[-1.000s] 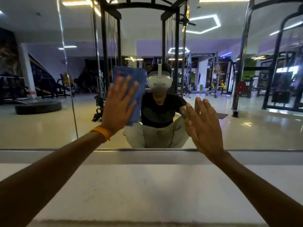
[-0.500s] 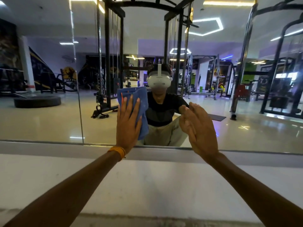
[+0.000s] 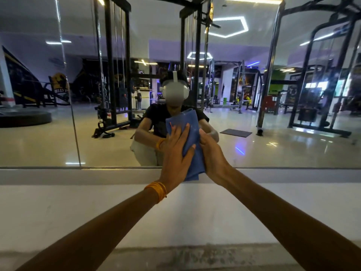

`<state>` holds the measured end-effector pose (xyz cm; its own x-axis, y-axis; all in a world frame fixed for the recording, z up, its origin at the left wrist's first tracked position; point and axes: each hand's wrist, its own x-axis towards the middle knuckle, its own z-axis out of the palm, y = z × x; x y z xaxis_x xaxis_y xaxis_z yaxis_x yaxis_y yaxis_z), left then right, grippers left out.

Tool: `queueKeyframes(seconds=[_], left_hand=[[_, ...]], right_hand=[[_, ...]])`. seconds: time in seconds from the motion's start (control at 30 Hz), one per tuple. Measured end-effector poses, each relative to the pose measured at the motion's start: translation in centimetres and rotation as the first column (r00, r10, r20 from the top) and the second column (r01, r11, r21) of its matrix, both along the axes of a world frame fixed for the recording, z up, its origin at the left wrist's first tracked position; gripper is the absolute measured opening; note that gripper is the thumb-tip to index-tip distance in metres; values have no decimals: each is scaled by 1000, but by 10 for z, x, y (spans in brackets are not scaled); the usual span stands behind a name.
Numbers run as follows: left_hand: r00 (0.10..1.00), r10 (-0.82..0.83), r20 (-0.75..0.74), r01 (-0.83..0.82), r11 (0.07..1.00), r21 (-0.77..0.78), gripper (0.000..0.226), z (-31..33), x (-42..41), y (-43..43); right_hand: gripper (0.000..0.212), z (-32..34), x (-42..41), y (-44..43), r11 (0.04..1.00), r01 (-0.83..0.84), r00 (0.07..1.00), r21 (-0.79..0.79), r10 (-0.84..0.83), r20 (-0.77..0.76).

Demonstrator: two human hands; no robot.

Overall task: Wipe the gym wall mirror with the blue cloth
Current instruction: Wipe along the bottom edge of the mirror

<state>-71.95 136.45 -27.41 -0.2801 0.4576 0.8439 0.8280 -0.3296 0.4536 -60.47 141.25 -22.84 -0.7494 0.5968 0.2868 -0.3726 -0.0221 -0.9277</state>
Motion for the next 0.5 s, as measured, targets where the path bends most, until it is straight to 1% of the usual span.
queueKeyframes(seconds=[0.1, 0.17, 0.2, 0.27, 0.33, 0.37, 0.4, 0.5], left_hand=[[999, -26, -21, 26, 1000, -15, 70, -7, 3, 0], [997, -75, -14, 75, 997, 22, 60, -11, 7, -4], [995, -100, 18, 99, 994, 54, 55, -13, 9, -7], [979, -119, 164, 99, 988, 121, 45, -13, 13, -10], [941, -78, 330, 15, 982, 190, 38, -8, 15, -8], [919, -58, 389, -22, 980, 198, 36, -5, 14, -7], [902, -64, 427, -16, 983, 181, 35, -2, 14, -6], [868, -136, 477, 103, 990, 96, 39, 3, 18, -5]], right_hand=[[35, -8, 2, 5, 999, 34, 999, -30, -34, -15], [35, -14, 8, 11, 998, 44, 999, -39, -44, 8], [31, -16, 13, 13, 998, 45, 999, -38, -44, 26], [23, -18, 23, 16, 997, 60, 997, -53, -57, 41], [21, -17, 30, 19, 993, 110, 993, -35, -108, 43], [23, -16, 32, 21, 991, 133, 990, -10, -132, 39], [26, -16, 34, 23, 987, 157, 987, 17, -158, 31], [31, -17, 37, 23, 981, 187, 981, 54, -189, 43]])
